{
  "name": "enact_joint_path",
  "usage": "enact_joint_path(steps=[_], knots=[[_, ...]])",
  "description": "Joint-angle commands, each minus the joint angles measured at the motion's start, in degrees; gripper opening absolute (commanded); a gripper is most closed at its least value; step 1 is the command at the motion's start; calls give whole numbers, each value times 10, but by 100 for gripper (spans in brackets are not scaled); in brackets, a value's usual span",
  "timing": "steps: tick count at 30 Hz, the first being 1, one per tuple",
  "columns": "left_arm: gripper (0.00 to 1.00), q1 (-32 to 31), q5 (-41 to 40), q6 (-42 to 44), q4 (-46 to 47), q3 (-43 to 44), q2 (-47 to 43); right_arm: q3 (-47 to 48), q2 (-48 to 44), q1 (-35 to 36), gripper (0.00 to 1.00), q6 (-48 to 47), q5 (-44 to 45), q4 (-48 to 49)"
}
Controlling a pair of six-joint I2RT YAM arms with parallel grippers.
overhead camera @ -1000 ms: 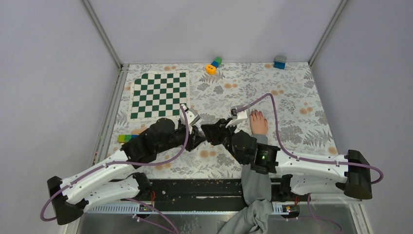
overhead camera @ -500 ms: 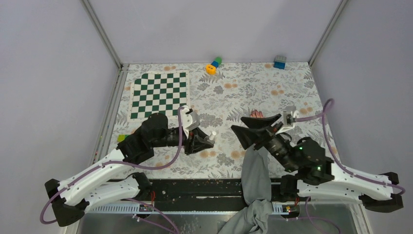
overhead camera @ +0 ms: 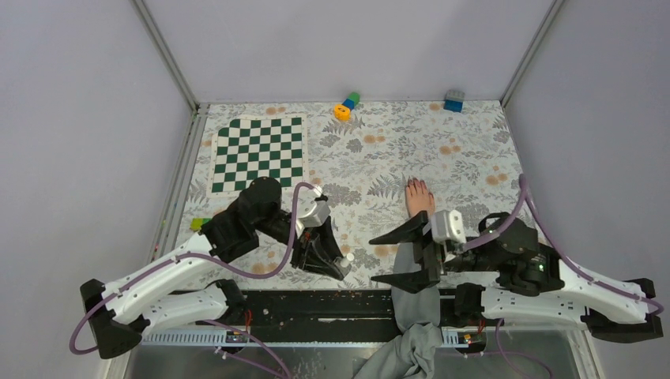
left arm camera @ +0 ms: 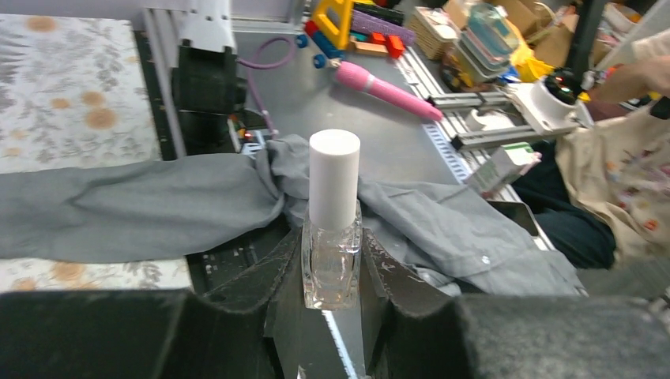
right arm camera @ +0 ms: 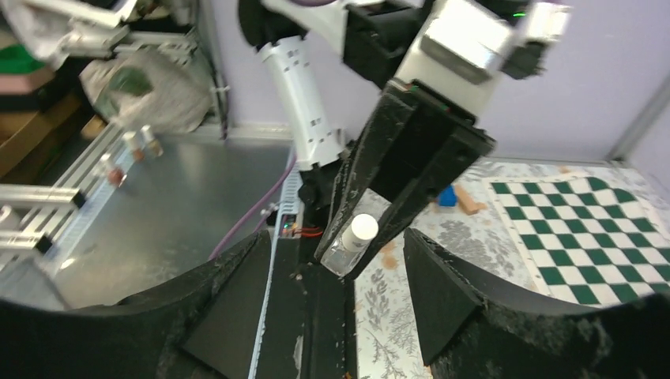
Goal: Paint the nails
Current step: Screw the nail polish bottle.
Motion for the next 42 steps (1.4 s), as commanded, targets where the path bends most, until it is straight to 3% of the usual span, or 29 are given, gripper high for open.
enact_joint_path(steps=[1, 7, 20, 37, 42], knots=[[0, -11, 90, -18, 44, 32, 9, 34, 50, 1, 69, -50, -117, -34], [0, -21, 102, -21, 44, 33, 16, 58, 99, 2, 66, -64, -160, -32], [0, -31, 108, -23, 44, 34, 24, 40, 110, 2, 61, -49, -174, 20], [0, -32, 96, -16, 44, 32, 14, 44, 140, 1, 40, -44, -183, 16], [0, -32, 90, -14, 44, 30, 12, 49, 150, 2, 38, -40, -186, 5]])
